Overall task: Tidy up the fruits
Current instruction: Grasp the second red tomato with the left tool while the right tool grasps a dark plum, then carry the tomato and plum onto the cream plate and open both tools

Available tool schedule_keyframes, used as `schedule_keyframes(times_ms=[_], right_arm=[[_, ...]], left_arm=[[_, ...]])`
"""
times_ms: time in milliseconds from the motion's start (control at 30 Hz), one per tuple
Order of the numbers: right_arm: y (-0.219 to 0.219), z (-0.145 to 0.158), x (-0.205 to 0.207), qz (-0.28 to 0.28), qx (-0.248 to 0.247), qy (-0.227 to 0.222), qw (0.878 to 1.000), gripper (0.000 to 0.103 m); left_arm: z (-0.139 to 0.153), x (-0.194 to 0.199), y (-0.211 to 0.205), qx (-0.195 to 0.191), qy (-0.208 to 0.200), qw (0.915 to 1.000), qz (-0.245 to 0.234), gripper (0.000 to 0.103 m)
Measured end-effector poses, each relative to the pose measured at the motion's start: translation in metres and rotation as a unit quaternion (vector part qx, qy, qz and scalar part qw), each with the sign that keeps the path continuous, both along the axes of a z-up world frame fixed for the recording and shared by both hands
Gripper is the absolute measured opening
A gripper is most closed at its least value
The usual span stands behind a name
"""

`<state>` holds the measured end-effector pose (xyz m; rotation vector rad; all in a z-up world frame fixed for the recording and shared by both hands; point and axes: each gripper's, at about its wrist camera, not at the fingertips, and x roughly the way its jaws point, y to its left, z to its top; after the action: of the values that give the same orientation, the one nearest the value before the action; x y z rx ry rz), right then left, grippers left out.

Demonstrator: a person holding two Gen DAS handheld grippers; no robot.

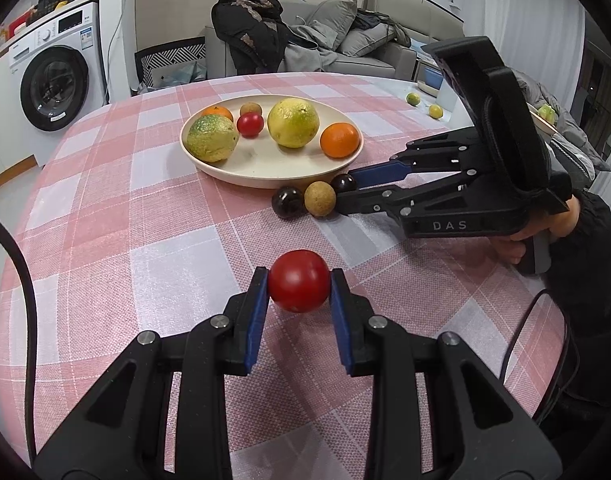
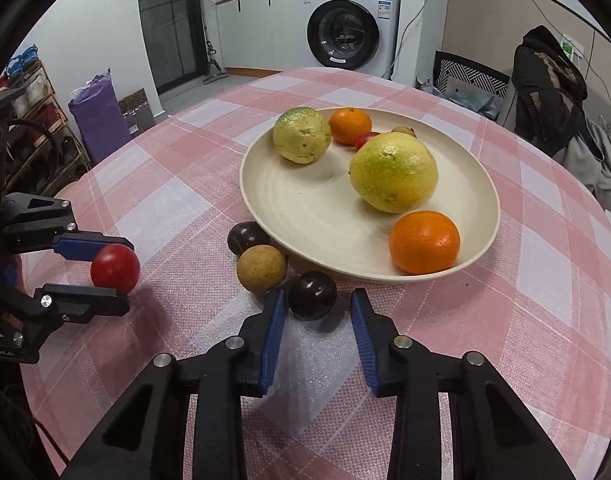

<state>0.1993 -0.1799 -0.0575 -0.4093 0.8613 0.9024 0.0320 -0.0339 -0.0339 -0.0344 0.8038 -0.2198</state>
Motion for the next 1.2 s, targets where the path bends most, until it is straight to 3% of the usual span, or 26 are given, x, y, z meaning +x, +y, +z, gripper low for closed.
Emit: schedule_keyframes(times_ms=[67, 500, 1200], right_arm=[[0.000, 0.001, -0.001, 0.005, 0.005, 0.005, 1.000, 0.024], [-0.011, 0.011, -0.012, 0.004, 0.022, -0.017, 1.000, 0.024], [-0.045, 0.062, -0.006, -0.053, 0.114, -0.067, 0.990, 0.024]], left_arm=[[0.000, 0.000, 0.000, 0.000, 0.000, 1.0000, 0.000, 0.027], [0.003, 0.001, 0.004, -0.004, -0.010, 0.9999, 0.008, 0.027], [0.038, 0.024, 0.008, 0.005, -0.060, 0.9970, 0.050, 0.027]])
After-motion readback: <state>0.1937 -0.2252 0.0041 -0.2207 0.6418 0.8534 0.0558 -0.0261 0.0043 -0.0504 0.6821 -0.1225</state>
